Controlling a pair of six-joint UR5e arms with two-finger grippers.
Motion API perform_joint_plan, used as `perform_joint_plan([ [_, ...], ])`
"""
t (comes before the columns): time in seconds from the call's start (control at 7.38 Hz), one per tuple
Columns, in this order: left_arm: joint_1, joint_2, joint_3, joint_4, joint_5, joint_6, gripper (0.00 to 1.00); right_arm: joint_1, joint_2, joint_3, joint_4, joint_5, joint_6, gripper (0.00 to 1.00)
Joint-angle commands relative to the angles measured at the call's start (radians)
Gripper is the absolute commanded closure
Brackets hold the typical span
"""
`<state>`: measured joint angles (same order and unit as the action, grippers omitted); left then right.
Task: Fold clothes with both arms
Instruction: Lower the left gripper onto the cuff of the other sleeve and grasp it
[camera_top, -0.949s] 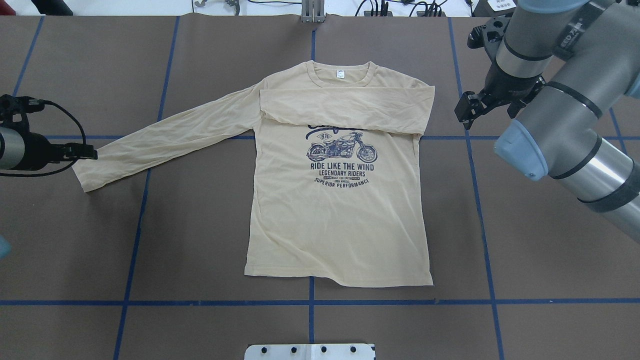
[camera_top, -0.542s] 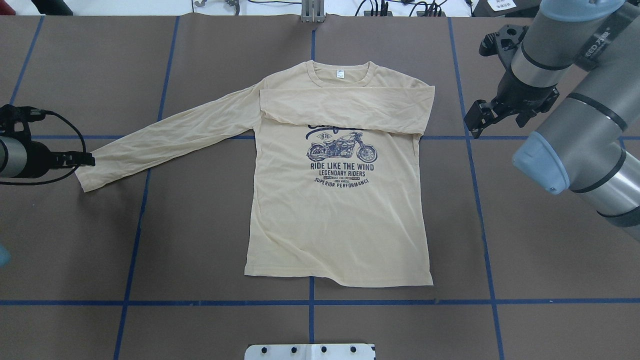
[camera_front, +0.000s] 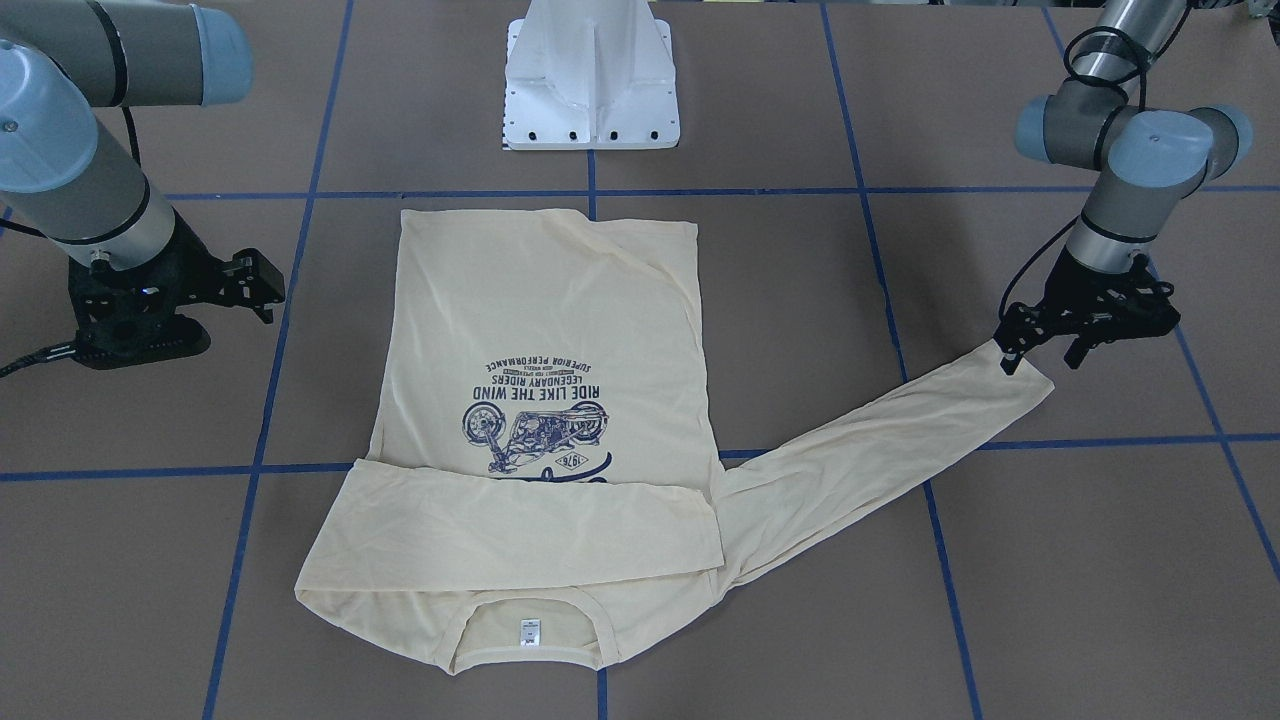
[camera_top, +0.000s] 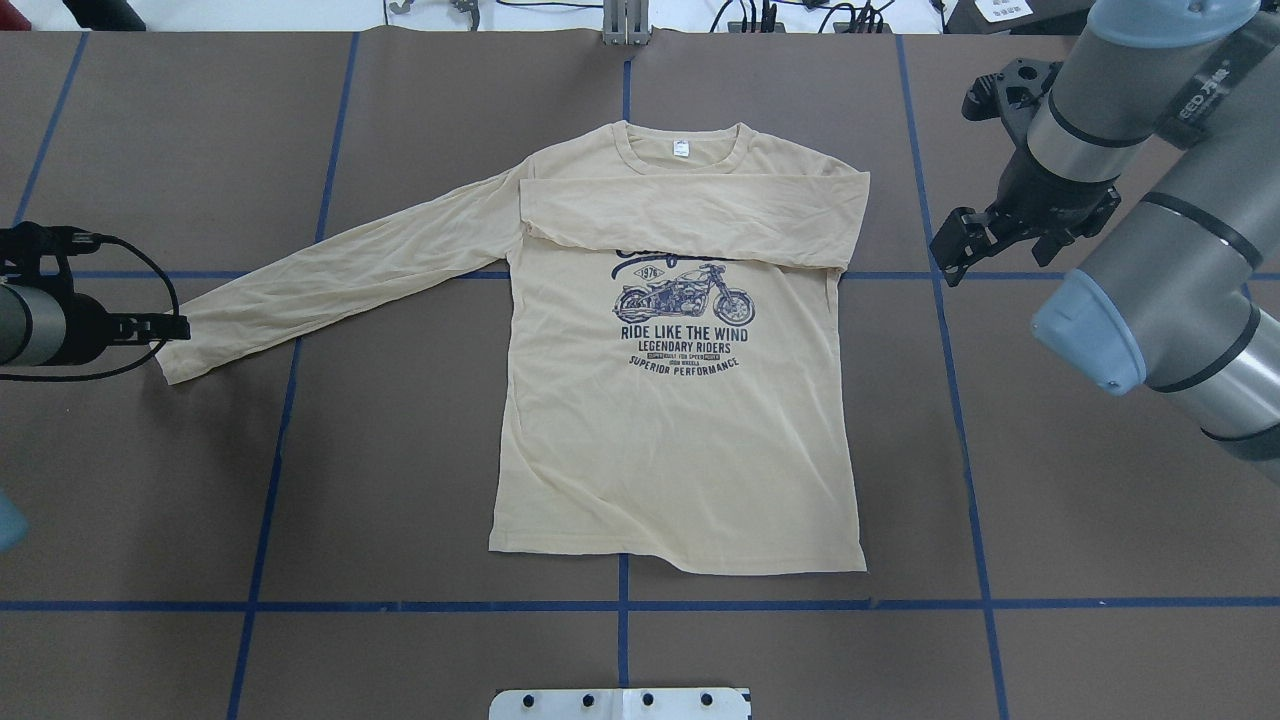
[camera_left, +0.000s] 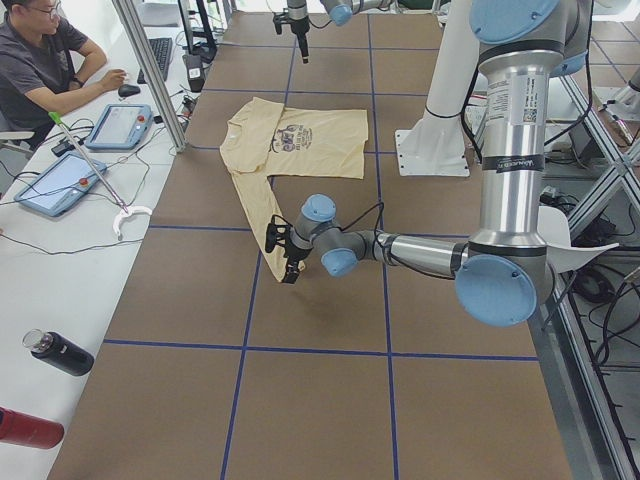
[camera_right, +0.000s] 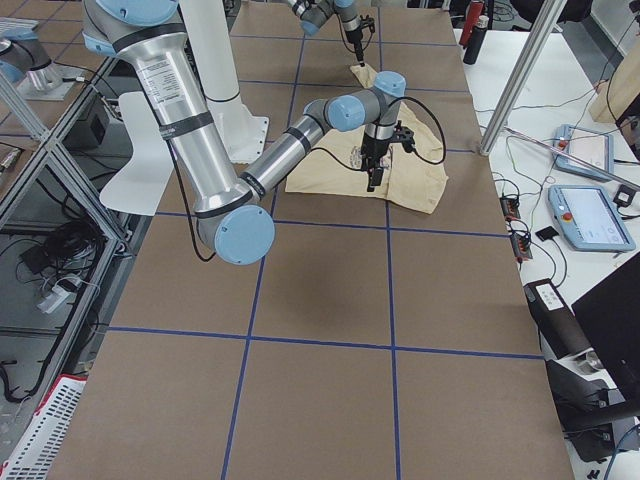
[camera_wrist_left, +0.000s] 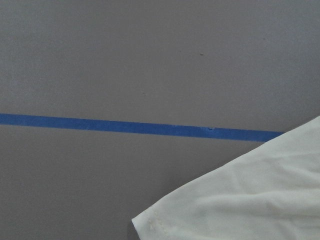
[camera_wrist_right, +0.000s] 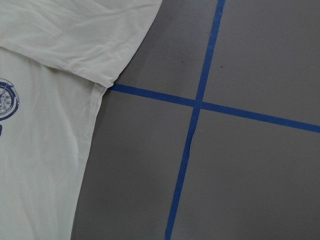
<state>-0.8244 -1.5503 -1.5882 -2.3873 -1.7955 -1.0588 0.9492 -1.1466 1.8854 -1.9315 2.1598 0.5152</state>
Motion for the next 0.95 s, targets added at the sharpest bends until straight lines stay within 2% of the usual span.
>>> perform_joint_plan([
  [0.0, 0.02, -0.004, 0.014, 0.003, 0.007, 0.0, 0.11, 0.0, 0.001, 0.0, -0.001, 0.006, 0.005, 0.0],
  [0.14, 0.021, -0.005, 0.017, 0.004, 0.007, 0.0, 0.17, -0.001, 0.002, 0.0, 0.0, 0.008, 0.014, 0.0],
  [0.27, 0.022, -0.007, 0.017, 0.002, 0.007, 0.0, 0.31, -0.001, 0.002, 0.0, 0.0, 0.012, 0.016, 0.0],
  [0.54, 0.022, -0.004, 0.019, 0.002, 0.007, 0.0, 0.44, -0.001, 0.002, 0.001, 0.0, 0.014, 0.016, 0.0],
  [0.81, 0.022, -0.004, 0.008, 0.002, 0.007, 0.0, 0.63, 0.0, 0.004, 0.001, 0.0, 0.015, 0.016, 0.0],
])
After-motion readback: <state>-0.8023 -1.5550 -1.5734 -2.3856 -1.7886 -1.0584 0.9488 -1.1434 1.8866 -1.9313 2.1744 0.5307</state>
